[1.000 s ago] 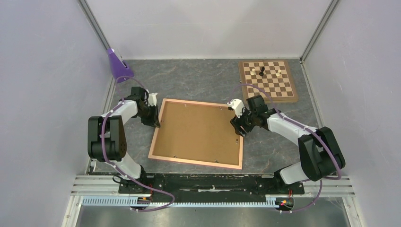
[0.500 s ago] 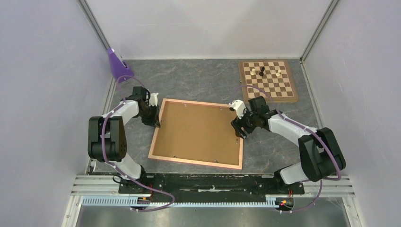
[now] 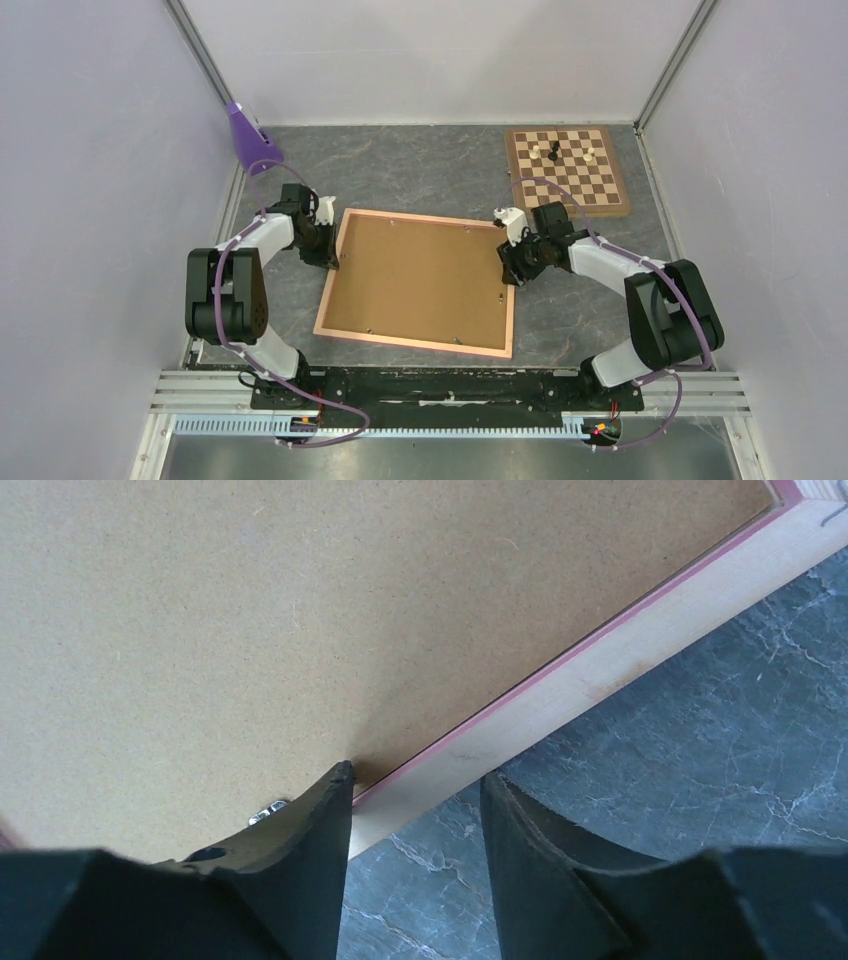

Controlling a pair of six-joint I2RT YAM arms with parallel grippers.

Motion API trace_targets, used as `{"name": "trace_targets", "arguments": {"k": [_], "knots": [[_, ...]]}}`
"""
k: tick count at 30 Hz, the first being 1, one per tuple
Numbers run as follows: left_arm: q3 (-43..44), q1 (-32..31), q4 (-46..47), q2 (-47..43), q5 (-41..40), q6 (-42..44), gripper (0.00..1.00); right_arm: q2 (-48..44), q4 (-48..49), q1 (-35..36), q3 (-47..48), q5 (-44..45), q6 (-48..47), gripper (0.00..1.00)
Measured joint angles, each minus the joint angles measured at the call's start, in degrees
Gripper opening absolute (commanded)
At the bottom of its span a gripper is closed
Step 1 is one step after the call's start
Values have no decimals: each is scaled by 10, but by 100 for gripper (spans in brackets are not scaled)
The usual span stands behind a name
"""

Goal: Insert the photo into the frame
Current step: Install the photo frame at the center of the board.

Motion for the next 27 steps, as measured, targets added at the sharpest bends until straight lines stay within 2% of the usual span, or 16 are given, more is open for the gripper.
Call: {"name": "trace_targets", "arguments": {"k": [3,6,16,22,27], "knots": [[0,0,0,0,-2,0,2,6,0,-8,4,-8,25,34],[0,0,-3,-3,-4,0,2,18,-3,-12,17,-14,43,30],[-20,-3,-34,-52,-45,8,2,91,-10,-11,94,-23,42,28],[-19,-1,-44,-68,-43,33,2,157,-18,-11,177,-12,37,29],[-19,0,-43,-64,-32,40,2,192,-17,-10,226,7,26,41]]}}
